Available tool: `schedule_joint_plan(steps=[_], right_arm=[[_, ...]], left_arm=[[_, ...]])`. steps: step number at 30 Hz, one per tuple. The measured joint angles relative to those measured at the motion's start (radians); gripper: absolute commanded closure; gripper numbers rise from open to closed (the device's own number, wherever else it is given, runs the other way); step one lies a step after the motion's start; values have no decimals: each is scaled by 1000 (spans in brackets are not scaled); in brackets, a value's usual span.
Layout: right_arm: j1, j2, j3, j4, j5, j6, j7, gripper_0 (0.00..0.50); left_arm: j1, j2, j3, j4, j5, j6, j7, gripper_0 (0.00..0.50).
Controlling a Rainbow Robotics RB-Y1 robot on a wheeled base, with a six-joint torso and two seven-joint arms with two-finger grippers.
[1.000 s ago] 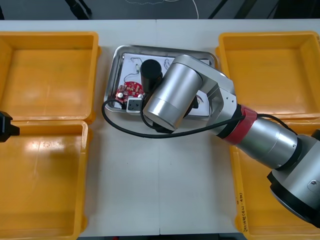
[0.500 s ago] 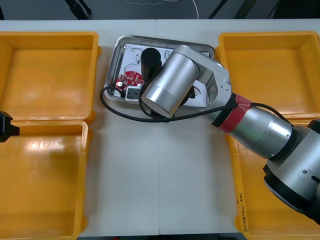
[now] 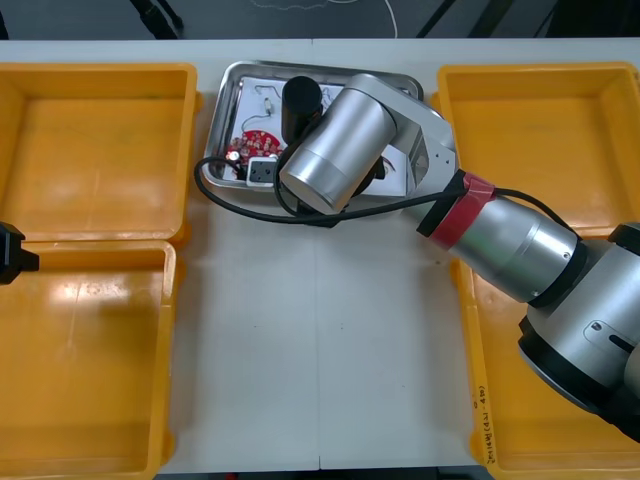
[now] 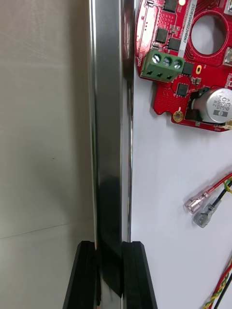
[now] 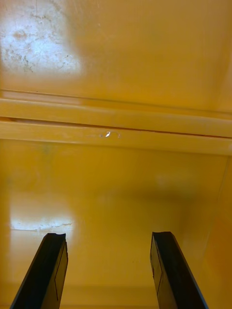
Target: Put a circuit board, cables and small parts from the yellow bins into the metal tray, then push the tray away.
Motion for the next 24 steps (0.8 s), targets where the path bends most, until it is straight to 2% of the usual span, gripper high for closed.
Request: schedule_joint_plan(steps=[13,24], right_arm=[[-24,7,-12,88,0,-111,51,500],[-24,7,-12,98,0,-150,65,500]], left_arm=[[0,0,0,0,0,0,0,0],[0,0,0,0,0,0,0,0]])
